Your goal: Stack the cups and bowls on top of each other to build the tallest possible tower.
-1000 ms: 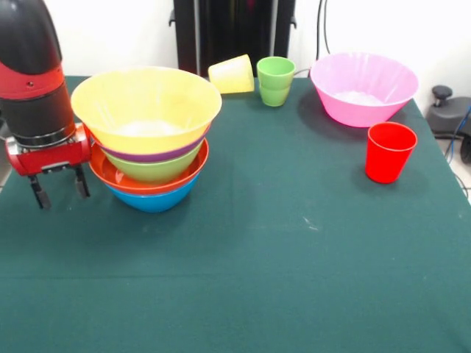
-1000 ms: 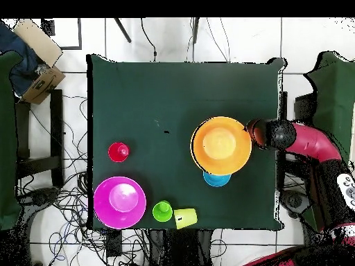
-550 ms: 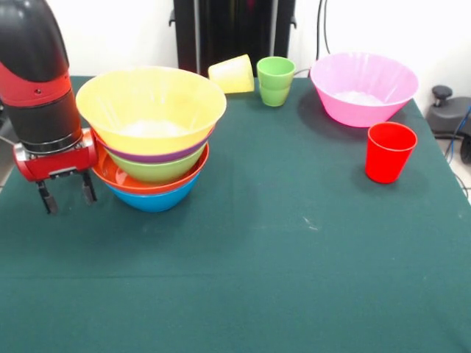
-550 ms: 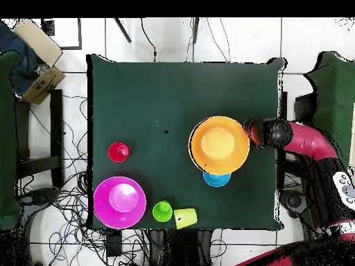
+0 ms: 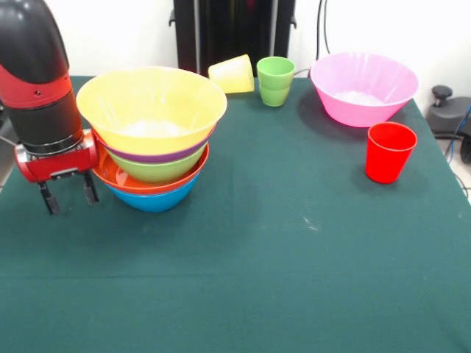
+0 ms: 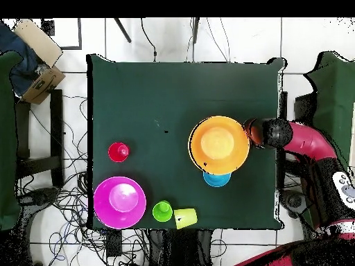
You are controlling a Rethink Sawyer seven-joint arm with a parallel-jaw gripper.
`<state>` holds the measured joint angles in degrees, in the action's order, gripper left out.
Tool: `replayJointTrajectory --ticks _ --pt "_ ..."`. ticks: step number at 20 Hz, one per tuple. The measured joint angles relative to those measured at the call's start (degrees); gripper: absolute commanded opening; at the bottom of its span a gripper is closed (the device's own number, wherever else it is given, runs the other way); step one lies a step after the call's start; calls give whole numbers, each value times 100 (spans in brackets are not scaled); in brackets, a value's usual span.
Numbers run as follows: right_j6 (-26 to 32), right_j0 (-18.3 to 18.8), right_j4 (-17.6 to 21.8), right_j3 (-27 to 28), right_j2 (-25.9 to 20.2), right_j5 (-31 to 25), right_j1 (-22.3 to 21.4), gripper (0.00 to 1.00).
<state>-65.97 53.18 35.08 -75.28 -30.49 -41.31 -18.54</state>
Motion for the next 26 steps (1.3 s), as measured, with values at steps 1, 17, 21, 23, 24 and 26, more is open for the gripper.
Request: replayJointTrajectory --ticks 1,17,21,23,24,26 --pt "0 -5 -18 8 4 -23 5 100" --pt "0 -141 -323 154 181 -561 38 100" --pt "0 -155 -361 154 196 -561 39 100" --pt "0 -157 -361 154 201 -561 38 100" --pt "0 -156 -361 154 201 -561 39 100" --pt "0 -157 -363 154 202 -561 39 100"
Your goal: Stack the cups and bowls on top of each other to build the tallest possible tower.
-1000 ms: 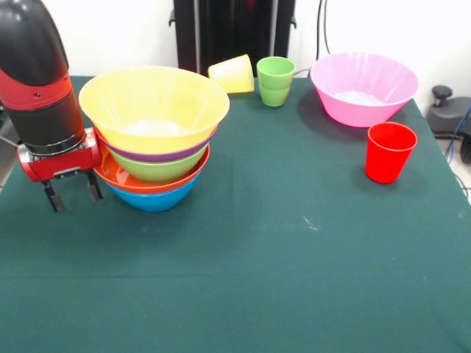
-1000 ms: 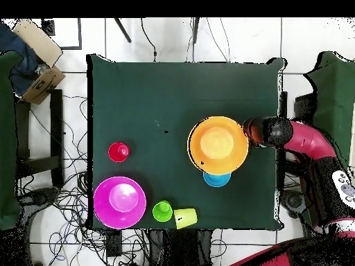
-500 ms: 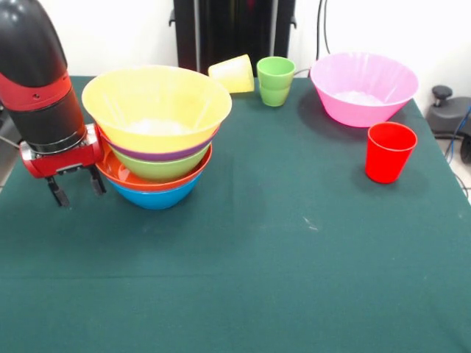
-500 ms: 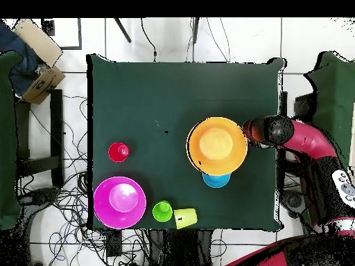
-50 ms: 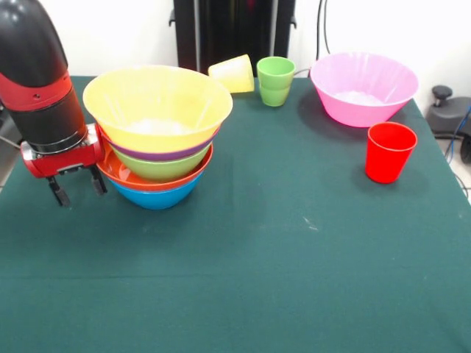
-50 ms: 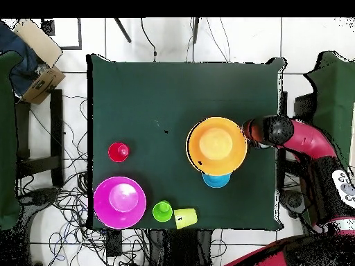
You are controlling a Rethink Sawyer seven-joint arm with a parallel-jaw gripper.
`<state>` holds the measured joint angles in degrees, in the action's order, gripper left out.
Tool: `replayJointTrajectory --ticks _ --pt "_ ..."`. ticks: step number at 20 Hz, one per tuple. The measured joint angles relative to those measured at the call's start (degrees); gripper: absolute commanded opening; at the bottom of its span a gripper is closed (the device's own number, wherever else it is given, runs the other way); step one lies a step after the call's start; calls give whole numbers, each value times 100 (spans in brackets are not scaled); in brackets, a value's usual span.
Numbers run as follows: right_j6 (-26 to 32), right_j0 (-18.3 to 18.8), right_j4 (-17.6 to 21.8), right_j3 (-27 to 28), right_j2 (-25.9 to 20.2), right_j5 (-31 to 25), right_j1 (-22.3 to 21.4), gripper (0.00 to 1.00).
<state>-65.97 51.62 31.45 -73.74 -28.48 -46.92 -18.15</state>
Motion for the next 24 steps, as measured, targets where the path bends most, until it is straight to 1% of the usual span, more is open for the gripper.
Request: replayJointTrajectory --ticks 14,24 --pt "0 -29 -8 -1 51 0 -2 100" --pt "-1 -220 -9 -24 187 4 -79 100"
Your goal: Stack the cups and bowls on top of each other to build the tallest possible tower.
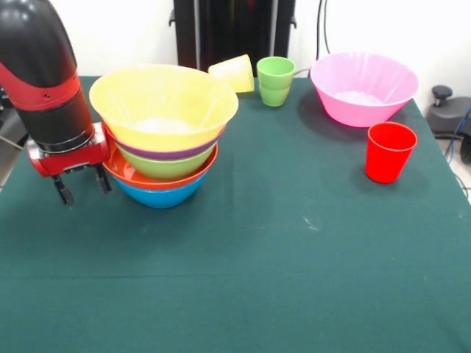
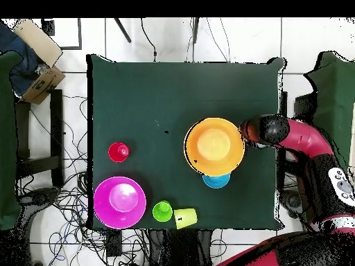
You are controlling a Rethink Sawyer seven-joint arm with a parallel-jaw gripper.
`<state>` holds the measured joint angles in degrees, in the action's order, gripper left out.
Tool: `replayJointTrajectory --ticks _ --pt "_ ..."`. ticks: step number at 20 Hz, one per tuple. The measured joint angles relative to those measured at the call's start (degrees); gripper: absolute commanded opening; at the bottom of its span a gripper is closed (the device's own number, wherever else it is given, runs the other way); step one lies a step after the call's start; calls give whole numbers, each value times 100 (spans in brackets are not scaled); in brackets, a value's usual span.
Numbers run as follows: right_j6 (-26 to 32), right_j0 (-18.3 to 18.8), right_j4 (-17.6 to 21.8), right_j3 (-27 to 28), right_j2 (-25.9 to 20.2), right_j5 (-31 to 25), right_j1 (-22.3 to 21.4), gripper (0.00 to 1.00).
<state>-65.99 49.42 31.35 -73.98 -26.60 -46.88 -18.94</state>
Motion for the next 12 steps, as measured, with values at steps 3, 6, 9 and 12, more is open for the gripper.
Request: replayJointTrajectory --ticks 3,6,9,12 --pt "-19 -107 0 -50 99 65 -62 100" --pt "-49 -216 -4 -117 184 146 -149 100" --pt "-61 -307 -11 -174 234 188 -232 100" --pt "-61 -379 -26 -222 260 201 -301 100"
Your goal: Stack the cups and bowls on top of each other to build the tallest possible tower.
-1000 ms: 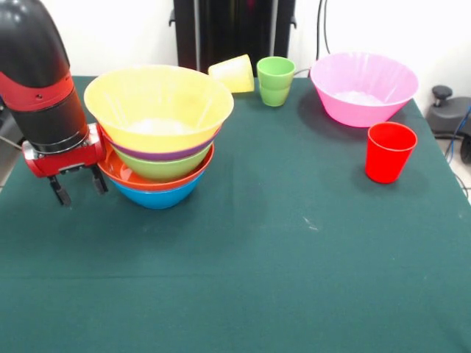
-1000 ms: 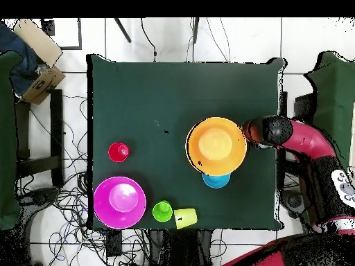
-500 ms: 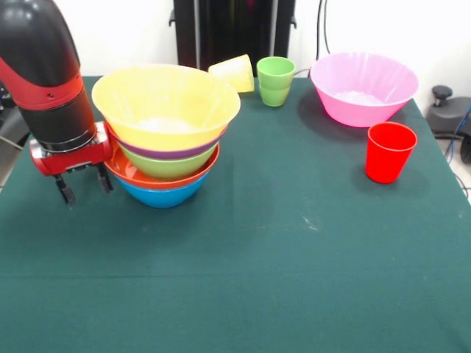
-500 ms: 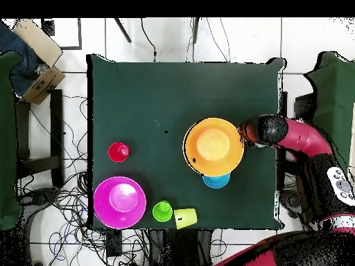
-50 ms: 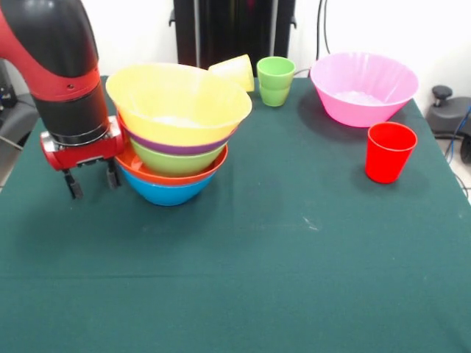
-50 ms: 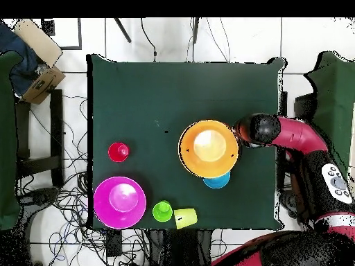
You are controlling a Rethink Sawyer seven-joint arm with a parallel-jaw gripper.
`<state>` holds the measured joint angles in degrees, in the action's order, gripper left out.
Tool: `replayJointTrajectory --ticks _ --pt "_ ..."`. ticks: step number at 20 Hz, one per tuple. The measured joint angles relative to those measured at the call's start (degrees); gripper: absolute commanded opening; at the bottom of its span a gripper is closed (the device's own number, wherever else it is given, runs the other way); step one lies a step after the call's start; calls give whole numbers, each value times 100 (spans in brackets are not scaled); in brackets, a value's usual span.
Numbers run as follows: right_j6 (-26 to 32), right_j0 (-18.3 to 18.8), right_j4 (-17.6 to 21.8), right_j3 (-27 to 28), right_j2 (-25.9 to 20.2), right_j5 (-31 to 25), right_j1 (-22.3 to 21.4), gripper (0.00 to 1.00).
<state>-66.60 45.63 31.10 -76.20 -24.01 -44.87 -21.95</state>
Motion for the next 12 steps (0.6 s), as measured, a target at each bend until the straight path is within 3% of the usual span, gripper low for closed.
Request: replayJointTrajectory --ticks 9,12 --pt "0 -60 -45 -41 45 -1 -54 100" --pt "6 118 -29 -128 12 -2 -105 100"
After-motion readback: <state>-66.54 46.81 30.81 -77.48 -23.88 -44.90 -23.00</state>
